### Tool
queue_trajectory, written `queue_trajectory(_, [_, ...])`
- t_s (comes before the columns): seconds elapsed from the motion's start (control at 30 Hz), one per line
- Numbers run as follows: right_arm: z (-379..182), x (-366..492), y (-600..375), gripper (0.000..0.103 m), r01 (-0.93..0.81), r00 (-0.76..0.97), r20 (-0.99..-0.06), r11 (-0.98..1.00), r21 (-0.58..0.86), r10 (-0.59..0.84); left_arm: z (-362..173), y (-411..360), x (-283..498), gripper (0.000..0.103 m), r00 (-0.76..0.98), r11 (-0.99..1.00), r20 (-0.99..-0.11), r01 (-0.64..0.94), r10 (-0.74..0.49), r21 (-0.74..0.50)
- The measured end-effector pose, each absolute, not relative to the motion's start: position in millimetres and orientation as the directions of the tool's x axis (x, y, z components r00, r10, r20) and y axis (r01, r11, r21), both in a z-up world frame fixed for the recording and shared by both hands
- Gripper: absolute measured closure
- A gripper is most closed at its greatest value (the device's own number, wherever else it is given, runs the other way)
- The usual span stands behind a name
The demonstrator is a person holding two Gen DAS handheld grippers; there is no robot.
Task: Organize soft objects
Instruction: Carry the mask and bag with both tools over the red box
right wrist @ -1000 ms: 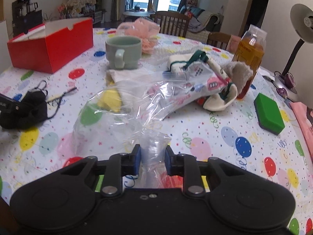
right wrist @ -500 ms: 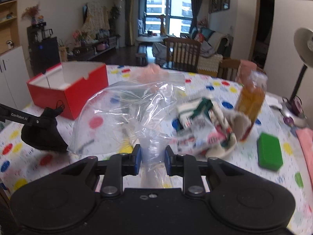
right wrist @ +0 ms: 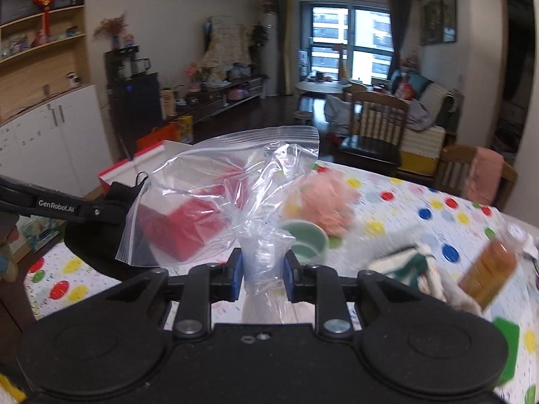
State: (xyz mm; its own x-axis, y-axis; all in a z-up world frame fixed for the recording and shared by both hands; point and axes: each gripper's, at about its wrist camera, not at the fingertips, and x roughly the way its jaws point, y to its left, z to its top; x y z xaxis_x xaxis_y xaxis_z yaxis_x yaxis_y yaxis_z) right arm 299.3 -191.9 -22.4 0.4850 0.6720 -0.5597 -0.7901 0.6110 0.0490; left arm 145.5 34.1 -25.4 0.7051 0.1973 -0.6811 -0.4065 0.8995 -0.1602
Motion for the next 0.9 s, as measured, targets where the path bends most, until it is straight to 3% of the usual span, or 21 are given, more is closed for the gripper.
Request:
queue_trajectory(0.47, [10, 293, -100, 0.079, -0.814, 0.455, -0.560, 0.579, 0.054, 0.692, 19, 116, 157, 0.076, 0.756, 0.912, -0.625, -0.374, 0.195, -0.169])
queue_trajectory(0.9, [1, 300, 21, 0.079, -0.779, 0.484, -0.611, 0.627, 0.025, 0.627, 26, 233, 201, 0.075, 0.757, 0.926, -0.601, -0.371, 0.256, -0.073])
